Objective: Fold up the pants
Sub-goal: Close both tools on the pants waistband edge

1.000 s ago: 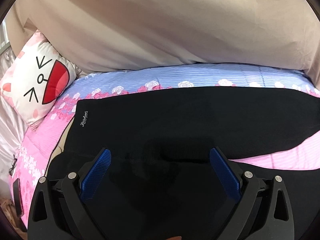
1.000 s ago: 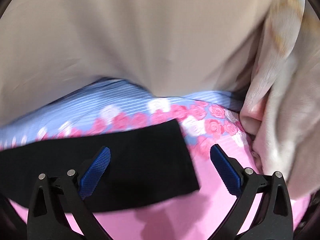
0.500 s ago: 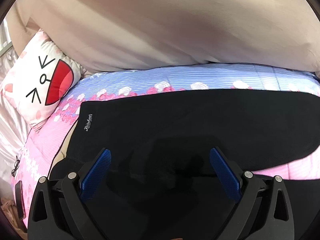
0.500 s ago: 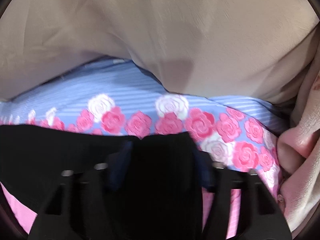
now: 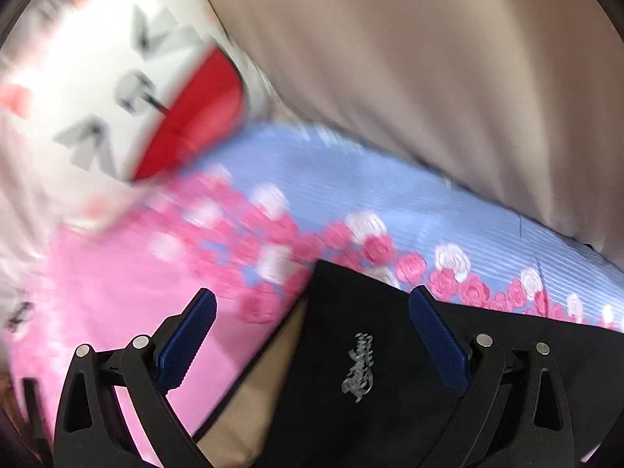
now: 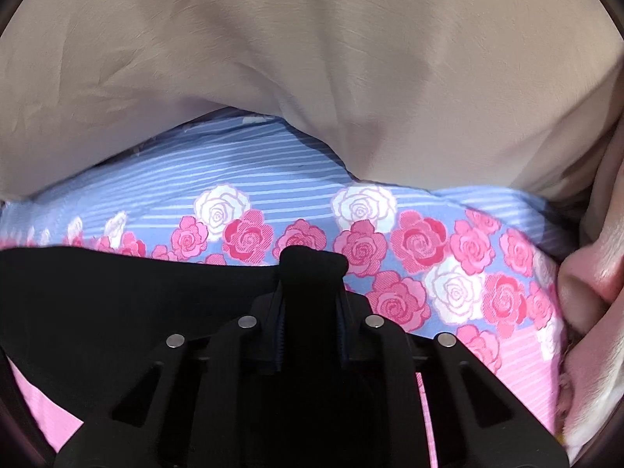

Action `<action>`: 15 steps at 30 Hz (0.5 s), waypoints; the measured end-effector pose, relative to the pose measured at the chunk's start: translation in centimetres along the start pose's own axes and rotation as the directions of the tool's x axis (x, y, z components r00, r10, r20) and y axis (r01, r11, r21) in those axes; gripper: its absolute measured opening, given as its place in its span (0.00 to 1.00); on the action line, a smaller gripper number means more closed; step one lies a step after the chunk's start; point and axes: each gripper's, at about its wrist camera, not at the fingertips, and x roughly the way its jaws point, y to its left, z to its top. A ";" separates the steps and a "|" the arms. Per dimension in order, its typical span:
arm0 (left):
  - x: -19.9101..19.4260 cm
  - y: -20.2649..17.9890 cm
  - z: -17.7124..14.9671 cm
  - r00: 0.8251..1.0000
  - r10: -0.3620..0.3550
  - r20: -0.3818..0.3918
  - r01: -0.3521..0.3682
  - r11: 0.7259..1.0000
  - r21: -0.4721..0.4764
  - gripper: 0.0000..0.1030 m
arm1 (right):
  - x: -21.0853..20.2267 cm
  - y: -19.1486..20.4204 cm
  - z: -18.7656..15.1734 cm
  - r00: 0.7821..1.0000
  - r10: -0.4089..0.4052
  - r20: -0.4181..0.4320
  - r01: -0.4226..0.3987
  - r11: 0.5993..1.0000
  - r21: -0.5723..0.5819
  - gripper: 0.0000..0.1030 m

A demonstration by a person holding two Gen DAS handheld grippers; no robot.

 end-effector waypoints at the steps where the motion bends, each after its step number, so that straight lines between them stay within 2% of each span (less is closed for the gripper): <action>1: 1.5 0.0 0.5 0.999 -0.018 -0.039 0.018 1.000 0.002 0.94 | -0.1 -0.2 0.0 1.000 0.001 0.000 -0.001 1.000 0.007 0.19; 3: 3.4 -0.8 0.8 0.997 0.006 -0.075 -0.002 0.999 0.054 0.94 | -0.2 -0.4 -0.1 1.000 -0.006 -0.001 0.006 1.000 0.011 0.21; 5: 5.3 -2.0 0.7 0.992 0.026 -0.125 -0.008 0.990 0.144 0.93 | -0.2 -0.2 0.0 1.000 -0.018 -0.005 0.018 1.000 0.009 0.21; 6: 5.9 -2.4 0.5 0.991 0.048 -0.127 -0.026 0.985 0.169 0.83 | 0.0 0.0 0.1 1.000 -0.021 -0.006 0.021 1.000 0.010 0.21; 7: 6.0 -2.7 0.4 0.991 0.033 -0.128 -0.010 0.984 0.176 0.64 | 0.0 0.1 0.2 1.000 -0.025 -0.008 0.025 1.000 0.013 0.21; 8: 5.7 -2.7 0.5 0.991 -0.026 -0.134 0.047 0.986 0.159 0.50 | 0.0 0.1 0.2 1.000 -0.029 -0.010 0.029 0.999 0.015 0.20; 9: 5.4 -2.8 0.8 0.989 -0.038 -0.142 0.058 0.988 0.142 0.27 | -0.1 0.2 0.2 0.999 -0.033 -0.007 0.033 0.999 0.016 0.19; 10: 5.1 -2.8 0.9 0.990 -0.021 -0.139 0.040 0.989 0.139 0.04 | -0.1 0.5 0.3 0.999 -0.037 -0.002 0.037 0.999 0.016 0.17; 11: 4.7 -3.0 1.3 0.987 -0.057 -0.152 0.077 0.989 0.127 0.03 | -0.4 1.0 0.2 0.999 -0.047 0.005 0.047 0.999 0.007 0.14; 12: 4.1 -3.0 1.4 0.987 -0.062 -0.145 0.080 0.989 0.121 0.03 | -0.7 1.5 0.0 0.998 -0.057 0.015 0.057 0.998 -0.003 0.13; 15: 1.0 -2.3 1.7 0.990 -0.121 -0.078 0.128 0.987 0.094 0.03 | -3.2 2.1 -0.1 0.996 -0.055 0.074 0.055 0.998 0.000 0.13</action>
